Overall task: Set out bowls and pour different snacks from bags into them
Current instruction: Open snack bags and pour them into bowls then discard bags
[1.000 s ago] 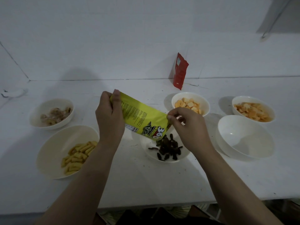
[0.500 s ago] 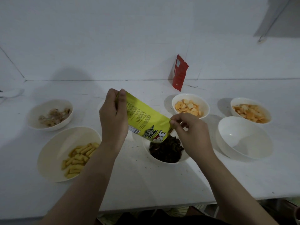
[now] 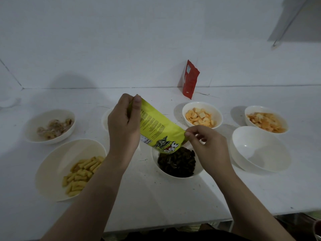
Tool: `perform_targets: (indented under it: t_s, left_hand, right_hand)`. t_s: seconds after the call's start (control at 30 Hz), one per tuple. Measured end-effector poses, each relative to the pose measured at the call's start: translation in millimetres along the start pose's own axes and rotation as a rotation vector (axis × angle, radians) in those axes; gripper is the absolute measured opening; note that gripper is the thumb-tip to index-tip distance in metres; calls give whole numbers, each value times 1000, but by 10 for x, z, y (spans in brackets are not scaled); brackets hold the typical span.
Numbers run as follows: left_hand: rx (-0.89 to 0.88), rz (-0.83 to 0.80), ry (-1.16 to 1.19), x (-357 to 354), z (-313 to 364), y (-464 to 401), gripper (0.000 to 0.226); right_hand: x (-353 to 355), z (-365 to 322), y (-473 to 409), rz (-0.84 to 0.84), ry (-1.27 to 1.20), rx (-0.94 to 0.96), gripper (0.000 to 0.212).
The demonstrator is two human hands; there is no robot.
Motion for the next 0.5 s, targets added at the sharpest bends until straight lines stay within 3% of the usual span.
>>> perform_targets:
  t_s: [0.5]
  left_hand:
    - [-9,-78,22,106,23,143,38]
  right_hand:
    - [67,-9,53,26,-13,5,15]
Point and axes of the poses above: each hand's wrist, its own y-axis away from the middle knuckle, its own x-axis out of the back of the hand, z = x × y, the point moved 2 cm from there along -y, towards the middle knuckle, and after that the axes turned 5 degrees about -z, right-handed, at the moved point
